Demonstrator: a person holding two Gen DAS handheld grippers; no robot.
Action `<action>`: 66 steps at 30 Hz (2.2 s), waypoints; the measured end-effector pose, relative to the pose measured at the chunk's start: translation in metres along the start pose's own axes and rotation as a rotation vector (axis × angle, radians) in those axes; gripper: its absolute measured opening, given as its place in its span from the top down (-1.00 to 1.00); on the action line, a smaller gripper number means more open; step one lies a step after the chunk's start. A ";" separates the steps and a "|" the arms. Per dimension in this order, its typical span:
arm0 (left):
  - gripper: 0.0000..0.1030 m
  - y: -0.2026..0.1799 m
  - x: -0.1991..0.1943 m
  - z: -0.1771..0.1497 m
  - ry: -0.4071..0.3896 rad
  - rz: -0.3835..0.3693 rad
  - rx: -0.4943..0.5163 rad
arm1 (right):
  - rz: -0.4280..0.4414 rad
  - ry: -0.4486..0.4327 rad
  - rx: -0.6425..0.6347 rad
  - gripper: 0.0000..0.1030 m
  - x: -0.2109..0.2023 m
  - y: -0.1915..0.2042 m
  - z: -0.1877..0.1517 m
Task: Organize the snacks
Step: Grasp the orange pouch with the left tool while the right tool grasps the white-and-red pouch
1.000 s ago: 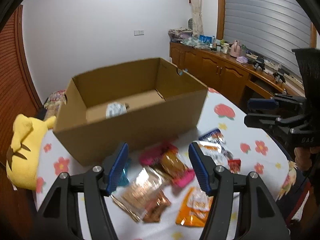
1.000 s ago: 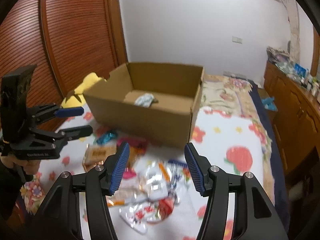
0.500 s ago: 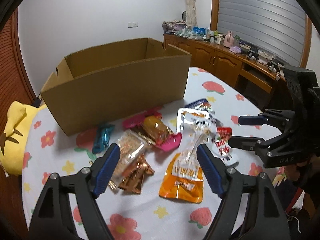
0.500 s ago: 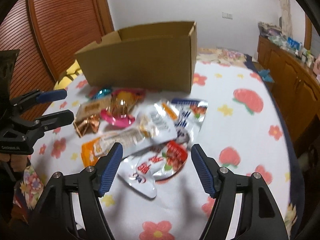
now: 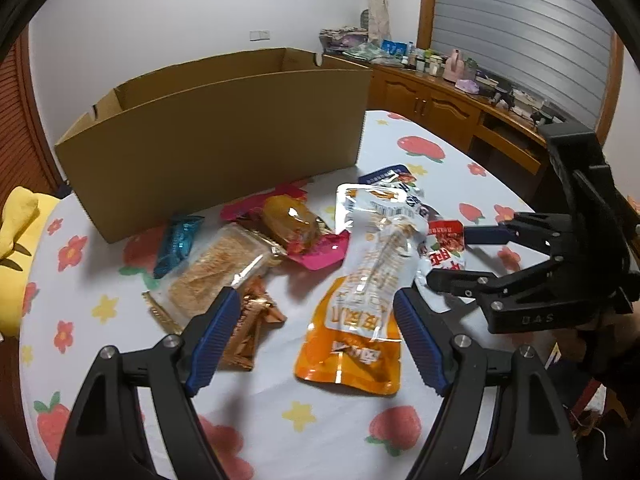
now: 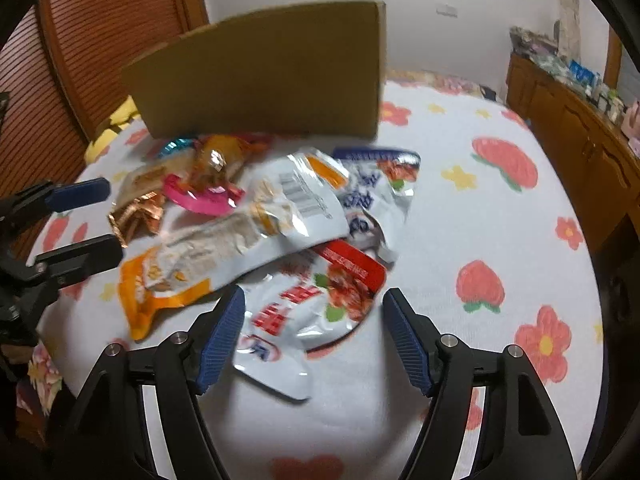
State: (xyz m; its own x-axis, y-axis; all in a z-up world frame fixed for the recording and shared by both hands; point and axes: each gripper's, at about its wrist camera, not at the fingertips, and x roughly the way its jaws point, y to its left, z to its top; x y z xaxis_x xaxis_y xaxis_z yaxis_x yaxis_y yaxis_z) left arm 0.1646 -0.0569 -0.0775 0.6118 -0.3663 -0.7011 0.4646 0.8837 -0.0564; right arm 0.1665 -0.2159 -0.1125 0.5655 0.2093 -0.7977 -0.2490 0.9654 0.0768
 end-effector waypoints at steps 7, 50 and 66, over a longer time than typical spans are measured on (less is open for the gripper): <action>-0.54 -0.016 0.012 0.002 0.024 -0.032 0.025 | -0.025 -0.007 -0.068 -0.06 -0.005 -0.003 -0.006; 0.19 -0.026 0.028 0.005 0.084 -0.062 0.047 | -0.018 -0.057 -0.113 0.02 -0.007 -0.008 -0.016; 0.23 -0.012 0.012 -0.008 0.006 -0.044 -0.055 | -0.027 -0.057 -0.128 0.35 -0.008 0.000 -0.019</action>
State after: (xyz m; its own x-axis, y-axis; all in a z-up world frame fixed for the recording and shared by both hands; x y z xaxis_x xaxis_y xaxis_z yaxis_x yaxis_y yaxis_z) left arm 0.1614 -0.0698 -0.0910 0.5879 -0.4035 -0.7011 0.4547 0.8817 -0.1262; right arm 0.1468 -0.2204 -0.1170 0.6164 0.1954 -0.7628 -0.3294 0.9439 -0.0244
